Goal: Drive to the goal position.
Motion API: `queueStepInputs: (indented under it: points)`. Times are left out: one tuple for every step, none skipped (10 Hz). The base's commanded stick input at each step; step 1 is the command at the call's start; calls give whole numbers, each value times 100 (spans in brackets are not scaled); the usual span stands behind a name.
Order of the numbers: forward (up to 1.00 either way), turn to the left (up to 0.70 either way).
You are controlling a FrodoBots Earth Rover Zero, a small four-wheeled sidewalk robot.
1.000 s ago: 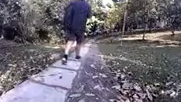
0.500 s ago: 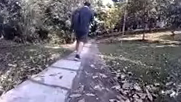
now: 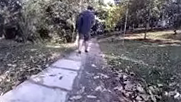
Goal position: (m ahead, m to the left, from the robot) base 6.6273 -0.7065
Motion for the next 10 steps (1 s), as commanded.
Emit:
queueStepInputs:
  points:
    - [50,0]
    - [50,0]
    - [50,0]
    - [50,0]
    - [50,0]
    - [50,0]
    - [50,0]
    - [50,0]
    - [50,0]
    - [50,0]
